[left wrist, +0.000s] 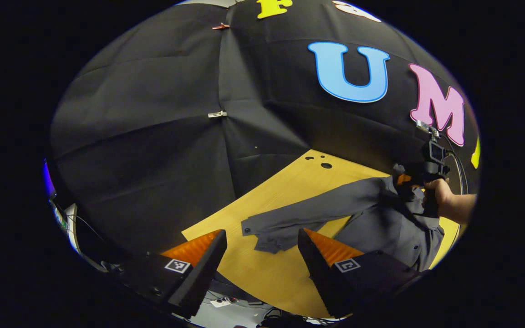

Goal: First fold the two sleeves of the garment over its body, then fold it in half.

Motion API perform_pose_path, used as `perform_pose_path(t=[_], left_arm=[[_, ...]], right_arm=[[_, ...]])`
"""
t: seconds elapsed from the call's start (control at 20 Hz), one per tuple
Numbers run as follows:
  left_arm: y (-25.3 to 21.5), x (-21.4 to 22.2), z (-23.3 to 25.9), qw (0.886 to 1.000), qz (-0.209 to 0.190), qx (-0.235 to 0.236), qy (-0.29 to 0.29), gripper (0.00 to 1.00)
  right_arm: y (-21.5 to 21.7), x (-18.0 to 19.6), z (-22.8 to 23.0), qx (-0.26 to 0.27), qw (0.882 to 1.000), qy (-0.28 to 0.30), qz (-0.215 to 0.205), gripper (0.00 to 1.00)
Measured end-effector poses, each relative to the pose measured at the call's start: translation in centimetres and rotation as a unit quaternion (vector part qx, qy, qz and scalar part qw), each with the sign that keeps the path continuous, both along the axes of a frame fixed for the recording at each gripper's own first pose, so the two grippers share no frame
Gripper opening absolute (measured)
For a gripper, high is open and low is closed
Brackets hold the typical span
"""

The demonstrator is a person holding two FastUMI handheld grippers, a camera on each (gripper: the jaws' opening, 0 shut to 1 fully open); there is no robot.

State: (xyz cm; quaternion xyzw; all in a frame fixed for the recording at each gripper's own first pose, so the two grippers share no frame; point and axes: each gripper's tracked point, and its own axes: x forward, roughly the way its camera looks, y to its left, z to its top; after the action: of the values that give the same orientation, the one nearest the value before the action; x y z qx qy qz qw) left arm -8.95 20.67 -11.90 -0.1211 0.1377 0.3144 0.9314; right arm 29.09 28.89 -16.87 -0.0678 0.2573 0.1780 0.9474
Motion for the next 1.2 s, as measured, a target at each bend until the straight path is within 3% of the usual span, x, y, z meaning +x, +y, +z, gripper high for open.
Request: perform_pose_path(t=[0.05,0.1,0.35,0.55,0.8,0.9,0.95,1.0,1.2], left_arm=[[0.2,-0.3,-0.3,1.000,0.001,-0.005,-0.002,0.99],[0.3,-0.3,-0.8,1.000,0.000,-0.010,-0.001,0.99],[1.6,1.7,-3.1,1.000,-0.016,-0.019,-0.003,0.99],[3.3,5.6,-5.1,0.999,-0.034,-0.026,0.001,0.98],[4.8,10.6,-9.1,0.996,-0.059,-0.058,0.031,0.96],[5.7,12.1,-10.6,0.995,-0.058,-0.058,0.048,0.92],[6.3,12.6,-11.1,0.995,-0.058,-0.048,0.061,1.00],[7.1,13.1,-11.6,0.995,-0.057,-0.036,0.075,0.96],[8.1,14.9,-14.4,0.989,-0.079,-0.024,0.120,0.96]], right_arm=[[0.8,-0.2,-0.5,-0.005,1.000,0.002,0.003,0.21],[1.4,-0.6,-0.9,-0.010,1.000,0.002,0.006,0.18],[3.1,-3.8,1.3,-0.006,0.998,-0.018,0.062,0.97],[-0.3,-6.6,5.3,0.000,0.997,-0.047,0.058,0.98],[-9.3,-11.3,10.5,0.003,0.996,-0.082,0.028,0.98],[-13.8,-13.1,12.0,-0.010,0.995,-0.094,0.008,0.98],[-15.8,-13.9,12.9,-0.010,0.995,-0.100,-0.004,0.98],[-17.7,-14.9,13.6,-0.006,0.994,-0.104,-0.018,0.98],[-24.1,-18.8,15.0,0.022,0.991,-0.105,-0.076,0.98]])
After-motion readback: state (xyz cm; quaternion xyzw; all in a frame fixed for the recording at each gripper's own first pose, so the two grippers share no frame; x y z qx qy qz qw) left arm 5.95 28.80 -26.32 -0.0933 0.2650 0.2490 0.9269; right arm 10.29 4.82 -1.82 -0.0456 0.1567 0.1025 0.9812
